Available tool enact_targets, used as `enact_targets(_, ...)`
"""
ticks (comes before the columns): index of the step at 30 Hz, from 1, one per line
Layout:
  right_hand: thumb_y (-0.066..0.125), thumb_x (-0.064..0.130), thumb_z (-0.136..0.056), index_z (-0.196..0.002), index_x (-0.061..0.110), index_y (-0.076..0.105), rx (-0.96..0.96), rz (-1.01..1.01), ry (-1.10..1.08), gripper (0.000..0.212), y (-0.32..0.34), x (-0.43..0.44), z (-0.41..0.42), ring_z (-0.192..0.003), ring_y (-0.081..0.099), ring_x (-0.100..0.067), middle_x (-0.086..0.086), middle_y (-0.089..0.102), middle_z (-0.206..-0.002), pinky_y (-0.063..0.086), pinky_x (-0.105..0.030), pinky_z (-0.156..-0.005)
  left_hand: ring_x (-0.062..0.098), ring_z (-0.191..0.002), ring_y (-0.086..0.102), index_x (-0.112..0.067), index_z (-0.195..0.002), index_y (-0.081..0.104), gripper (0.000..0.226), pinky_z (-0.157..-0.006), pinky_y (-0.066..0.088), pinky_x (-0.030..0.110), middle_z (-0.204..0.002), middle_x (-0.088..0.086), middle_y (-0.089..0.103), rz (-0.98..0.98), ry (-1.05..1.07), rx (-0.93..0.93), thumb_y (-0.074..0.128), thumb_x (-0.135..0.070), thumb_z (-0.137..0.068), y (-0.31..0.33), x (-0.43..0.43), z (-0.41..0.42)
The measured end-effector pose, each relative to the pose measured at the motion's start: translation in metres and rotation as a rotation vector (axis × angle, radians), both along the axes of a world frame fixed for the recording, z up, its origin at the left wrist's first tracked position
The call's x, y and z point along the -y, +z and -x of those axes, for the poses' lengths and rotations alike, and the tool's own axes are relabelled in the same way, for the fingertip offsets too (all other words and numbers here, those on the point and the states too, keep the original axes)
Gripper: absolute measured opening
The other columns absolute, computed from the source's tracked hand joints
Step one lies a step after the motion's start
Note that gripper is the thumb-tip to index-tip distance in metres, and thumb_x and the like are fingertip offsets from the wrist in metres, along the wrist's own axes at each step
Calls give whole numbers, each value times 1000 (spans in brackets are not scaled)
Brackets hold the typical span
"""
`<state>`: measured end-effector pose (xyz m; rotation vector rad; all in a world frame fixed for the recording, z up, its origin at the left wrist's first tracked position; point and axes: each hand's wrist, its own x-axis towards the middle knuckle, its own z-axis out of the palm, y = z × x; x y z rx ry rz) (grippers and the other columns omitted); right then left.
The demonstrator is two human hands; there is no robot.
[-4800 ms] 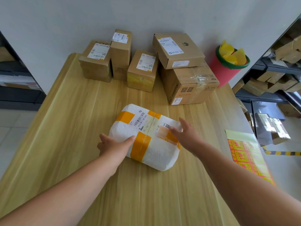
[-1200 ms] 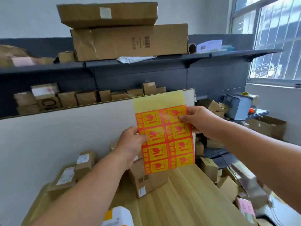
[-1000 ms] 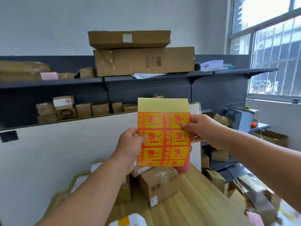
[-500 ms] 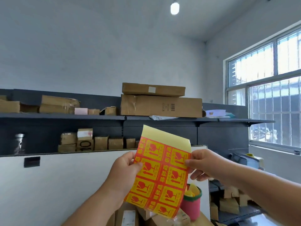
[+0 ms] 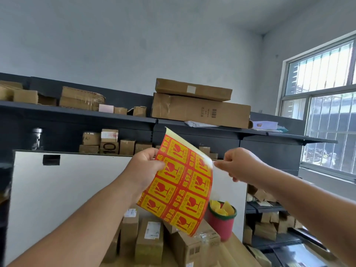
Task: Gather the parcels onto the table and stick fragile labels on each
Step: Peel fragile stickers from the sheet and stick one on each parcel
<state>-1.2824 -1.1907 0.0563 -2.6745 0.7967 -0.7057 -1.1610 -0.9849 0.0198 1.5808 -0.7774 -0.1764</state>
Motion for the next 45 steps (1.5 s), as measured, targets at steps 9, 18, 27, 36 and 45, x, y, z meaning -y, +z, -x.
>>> enact_targets(9,69,35,-86,-94,24,63,321,75,381,15,-20,-17,3,-84,59,-6,10,60,-94,51,-25,-72,17,-85,67,-26,-94,62,7,-81,53,39,-88,1,70,-125,63,121,56,-23,-94,-3,59,45)
enact_targets(18,71,23,-86,-96,19,62,401,-90,453,14,-46,12,51,-83,62,-10,6,64,-90,57,-27,-72,10,-73,68,-27,-90,63,9,-61,47,21,-79,-4,69,-188,124,275,55,-25,-95,-18,96,113)
enact_targets(27,62,20,-93,-88,22,65,352,-180,420,6,-62,25,87,-77,65,-6,3,67,-87,55,-20,-66,12,-80,65,-27,-94,60,5,-62,47,21,-85,-5,66,-204,130,293,56,-30,-95,-34,112,143)
enact_targets(36,57,17,-96,-84,19,67,325,-362,408,16,-76,-3,86,-76,69,-11,-3,71,-87,59,-26,-71,13,-81,65,-31,-93,60,8,-66,50,23,-86,-9,67,-226,75,318,56,-26,-95,-54,83,131)
enact_targets(45,53,17,-97,-78,19,63,339,-401,351,22,-78,-51,46,-85,67,-21,-6,69,-87,59,-36,-79,13,-83,63,-31,-99,61,10,-60,42,19,-92,-7,65,-277,38,303,54,-24,-96,-53,30,92)
